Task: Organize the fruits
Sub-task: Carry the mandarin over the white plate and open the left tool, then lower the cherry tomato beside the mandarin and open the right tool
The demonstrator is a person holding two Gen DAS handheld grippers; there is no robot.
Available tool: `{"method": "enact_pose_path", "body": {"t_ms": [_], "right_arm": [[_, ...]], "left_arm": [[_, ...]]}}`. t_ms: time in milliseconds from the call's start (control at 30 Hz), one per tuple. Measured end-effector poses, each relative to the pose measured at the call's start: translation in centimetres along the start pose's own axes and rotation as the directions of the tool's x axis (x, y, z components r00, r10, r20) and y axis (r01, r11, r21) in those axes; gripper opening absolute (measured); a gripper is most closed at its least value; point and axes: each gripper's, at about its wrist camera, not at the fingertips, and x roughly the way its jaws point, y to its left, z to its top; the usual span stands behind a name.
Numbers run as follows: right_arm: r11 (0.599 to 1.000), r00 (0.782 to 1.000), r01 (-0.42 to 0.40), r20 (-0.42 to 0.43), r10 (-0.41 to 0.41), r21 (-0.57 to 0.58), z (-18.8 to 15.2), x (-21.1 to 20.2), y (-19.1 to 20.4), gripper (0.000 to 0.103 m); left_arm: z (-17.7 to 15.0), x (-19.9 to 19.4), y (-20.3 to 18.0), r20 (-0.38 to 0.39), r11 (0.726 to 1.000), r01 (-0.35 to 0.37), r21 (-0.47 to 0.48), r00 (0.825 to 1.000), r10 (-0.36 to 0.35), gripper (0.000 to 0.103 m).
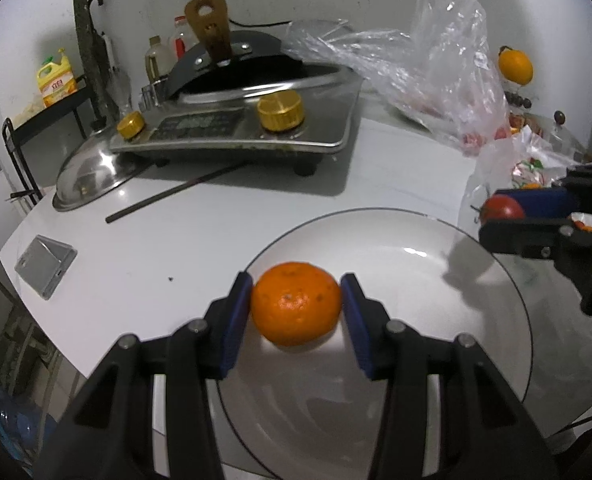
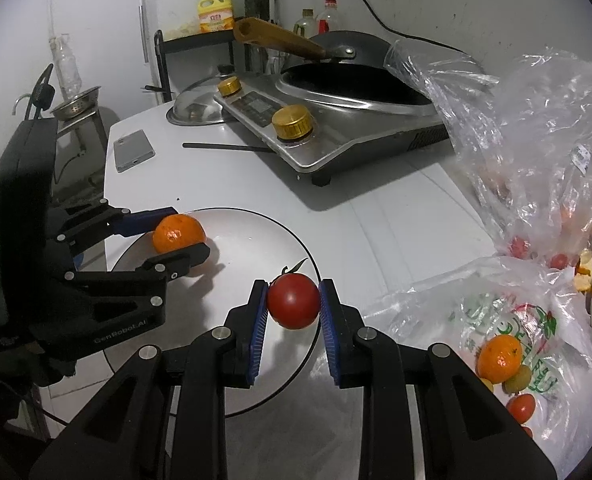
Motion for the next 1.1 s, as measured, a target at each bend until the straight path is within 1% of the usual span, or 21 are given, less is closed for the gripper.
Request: {"method": "enact_pose_path", "body": {"t_ms": [233,267,300,333,400,467,567,667,867,1100], "right_arm": [[1.000,1.000,0.013,-0.009,-0.013,-0.009,0.4,0.9,0.2,0.028],[1.000,1.000,0.014,-0.010,-0.014,-0.010,0.5,0.9,0.4,0.028],[1.000,1.000,0.015,-0.010,-0.015,-0.011,0.6,1.1,0.5,0.028],[1.000,1.000,0.016,-0.010,-0.016,-0.011,0.7,1.2,0.5,0.028],[1.000,1.000,0.017,-0.009,-0.017,-0.011,0.9,1.4,0.6,0.028],[1.000,1.000,0.016,-0.006,-0.016,-0.012,1.2,1.6,0.8,0.028],[1.000,1.000,0.008,-0.006,-0.008,-0.024,1.6,2.1,1.4,0.028],[0.999,1.000,-0.006,-0.014,0.006,-0.040,2.1,3.0,2.4,0.028],[0.998,0.999,-0.025,-0.035,0.023,-0.058,2.7,5.2,4.1,0.028],[0.998,0.998,-0.025,-0.056,0.021,-0.065,3.2,7.0,5.0,0.028]], "left_arm": [[0.0,0.4,0.6,-0.012,0.999,0.021,-0.026,1.000,-0.022,0.048],[0.1,0.3,0.8,-0.007,0.999,0.029,-0.037,1.000,-0.029,0.050],[0.1,0.0,0.9,0.004,0.998,0.034,-0.046,0.999,-0.034,0.055],[0.2,-0.4,1.1,0.016,0.998,0.038,-0.053,0.999,-0.037,0.056],[0.3,-1.4,1.6,0.048,0.997,0.044,-0.063,0.998,-0.041,0.066],[0.4,-2.6,2.1,0.081,0.996,0.039,-0.080,0.996,-0.033,0.070],[0.3,-3.6,3.1,0.106,0.994,0.035,-0.106,0.994,-0.024,0.071],[-0.1,-4.2,4.1,0.116,0.991,0.030,-0.132,0.993,-0.015,0.071],[-1.3,-4.5,5.7,0.107,0.986,0.017,-0.166,0.994,0.001,0.071],[-2.3,-4.7,6.7,0.108,0.981,0.019,-0.194,0.994,0.002,0.071]]}}
